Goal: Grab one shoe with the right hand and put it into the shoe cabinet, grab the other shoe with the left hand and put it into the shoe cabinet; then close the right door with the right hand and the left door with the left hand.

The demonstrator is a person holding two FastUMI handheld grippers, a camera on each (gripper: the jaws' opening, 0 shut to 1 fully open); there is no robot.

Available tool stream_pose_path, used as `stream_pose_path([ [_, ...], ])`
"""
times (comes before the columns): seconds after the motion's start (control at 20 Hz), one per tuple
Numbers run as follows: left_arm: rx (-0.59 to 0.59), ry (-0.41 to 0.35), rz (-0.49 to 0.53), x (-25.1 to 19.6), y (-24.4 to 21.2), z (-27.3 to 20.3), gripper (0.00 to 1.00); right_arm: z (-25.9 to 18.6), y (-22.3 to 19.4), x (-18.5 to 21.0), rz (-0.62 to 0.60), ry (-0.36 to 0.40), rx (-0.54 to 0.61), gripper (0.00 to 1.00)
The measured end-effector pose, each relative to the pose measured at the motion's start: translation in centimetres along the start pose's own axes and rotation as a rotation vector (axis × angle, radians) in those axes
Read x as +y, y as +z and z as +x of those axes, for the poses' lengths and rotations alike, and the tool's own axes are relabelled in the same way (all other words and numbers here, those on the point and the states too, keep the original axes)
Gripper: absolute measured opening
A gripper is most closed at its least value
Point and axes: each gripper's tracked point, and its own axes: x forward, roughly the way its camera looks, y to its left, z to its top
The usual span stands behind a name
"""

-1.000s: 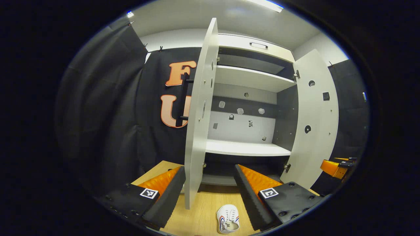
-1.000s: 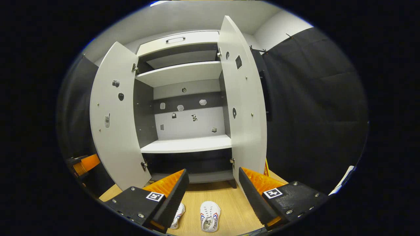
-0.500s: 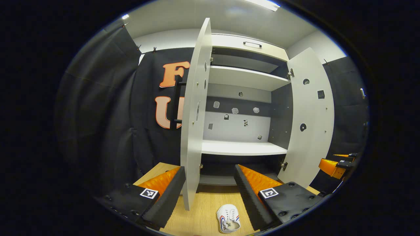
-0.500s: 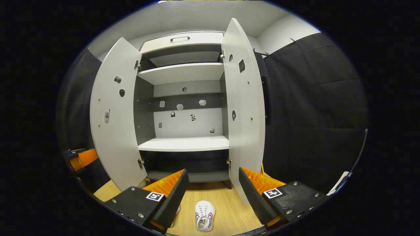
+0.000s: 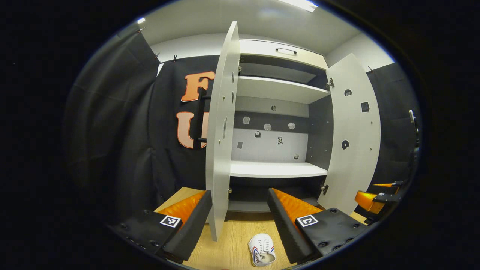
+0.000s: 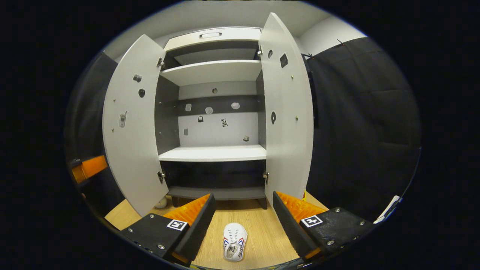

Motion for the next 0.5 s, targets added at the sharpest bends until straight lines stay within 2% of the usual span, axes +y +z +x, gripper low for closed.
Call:
stream_pose_path([
  [0.35, -0.002, 0.008, 0.006, 0.2, 0.3, -0.5, 0.96, 3.7, -10.8, 0.1, -0.012, 0.008, 0.209, 0.95],
  [0.5, -0.001, 0.018, 0.017, 0.7, 0.3, -0.8, 0.99, 5.0, -15.3, -0.1, -0.004, 0.003, 0.290, 0.94],
])
